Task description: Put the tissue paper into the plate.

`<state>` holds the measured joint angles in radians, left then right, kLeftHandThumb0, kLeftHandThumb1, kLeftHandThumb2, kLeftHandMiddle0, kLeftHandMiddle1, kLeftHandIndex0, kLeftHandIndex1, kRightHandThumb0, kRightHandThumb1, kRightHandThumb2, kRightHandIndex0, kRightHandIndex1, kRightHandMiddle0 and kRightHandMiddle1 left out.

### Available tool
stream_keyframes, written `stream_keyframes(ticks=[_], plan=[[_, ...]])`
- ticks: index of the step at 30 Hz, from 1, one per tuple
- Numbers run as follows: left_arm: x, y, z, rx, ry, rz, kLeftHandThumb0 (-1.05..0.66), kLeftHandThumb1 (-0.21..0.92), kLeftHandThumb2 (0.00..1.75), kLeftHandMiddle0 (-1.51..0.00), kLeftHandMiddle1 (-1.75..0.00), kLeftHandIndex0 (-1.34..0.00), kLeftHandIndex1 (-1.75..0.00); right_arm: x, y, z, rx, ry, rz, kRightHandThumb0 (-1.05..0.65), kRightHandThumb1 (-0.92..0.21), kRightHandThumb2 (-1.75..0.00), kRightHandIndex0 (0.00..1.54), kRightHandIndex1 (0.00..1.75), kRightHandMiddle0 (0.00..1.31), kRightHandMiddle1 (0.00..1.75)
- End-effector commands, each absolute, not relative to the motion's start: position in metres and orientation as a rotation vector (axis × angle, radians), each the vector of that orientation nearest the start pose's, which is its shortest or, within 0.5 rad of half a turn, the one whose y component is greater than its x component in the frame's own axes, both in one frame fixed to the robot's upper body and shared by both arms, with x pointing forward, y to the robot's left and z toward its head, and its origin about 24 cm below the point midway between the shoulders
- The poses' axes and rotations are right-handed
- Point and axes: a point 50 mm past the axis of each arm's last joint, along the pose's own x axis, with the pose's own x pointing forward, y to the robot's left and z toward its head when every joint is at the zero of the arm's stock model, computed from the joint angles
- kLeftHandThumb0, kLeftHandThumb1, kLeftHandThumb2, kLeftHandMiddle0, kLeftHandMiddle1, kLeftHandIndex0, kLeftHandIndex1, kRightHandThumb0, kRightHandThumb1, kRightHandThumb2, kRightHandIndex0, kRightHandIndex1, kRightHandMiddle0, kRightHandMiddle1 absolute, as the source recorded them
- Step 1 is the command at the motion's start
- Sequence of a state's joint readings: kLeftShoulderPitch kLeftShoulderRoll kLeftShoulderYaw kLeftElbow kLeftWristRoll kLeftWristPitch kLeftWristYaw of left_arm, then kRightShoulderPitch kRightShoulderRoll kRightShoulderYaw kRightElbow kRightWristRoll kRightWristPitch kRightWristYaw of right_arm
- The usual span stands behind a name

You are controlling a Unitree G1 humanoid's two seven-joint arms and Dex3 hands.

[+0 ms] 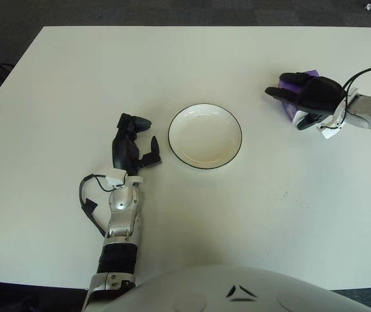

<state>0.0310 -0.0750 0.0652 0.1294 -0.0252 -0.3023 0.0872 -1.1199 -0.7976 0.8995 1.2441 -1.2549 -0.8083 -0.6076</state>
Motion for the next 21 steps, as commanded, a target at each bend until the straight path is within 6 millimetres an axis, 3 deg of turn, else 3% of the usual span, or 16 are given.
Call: stream_keyframes(ticks=[1, 12, 21], plan=[[0.216, 0.157, -0.011, -0.108, 0.059, 0.216, -0.01, 0.23, 1.44, -0.68, -1.75, -0.43, -1.75, 0.354, -0.249, 0.109, -2.016, -0.446, 0.803, -1.05, -0.85, -0.24, 0.00, 0.00, 0.00, 0.00], [0.215, 0.160, -0.010, -0.125, 0.072, 0.243, -0.01, 0.18, 1.49, -0.72, -1.75, -0.48, -1.74, 0.346, -0.247, 0.089, -1.893, -0.381, 0.781, -1.05, -0.85, -0.23, 0.00, 0.00, 0.00, 0.00], [0.215, 0.163, -0.009, -0.107, 0.061, 0.231, -0.01, 0.15, 1.53, -0.74, -1.75, -0.51, -1.74, 0.346, -0.247, 0.089, -1.810, -0.354, 0.716, -1.05, -0.85, -0.23, 0.00, 0.00, 0.00, 0.00]])
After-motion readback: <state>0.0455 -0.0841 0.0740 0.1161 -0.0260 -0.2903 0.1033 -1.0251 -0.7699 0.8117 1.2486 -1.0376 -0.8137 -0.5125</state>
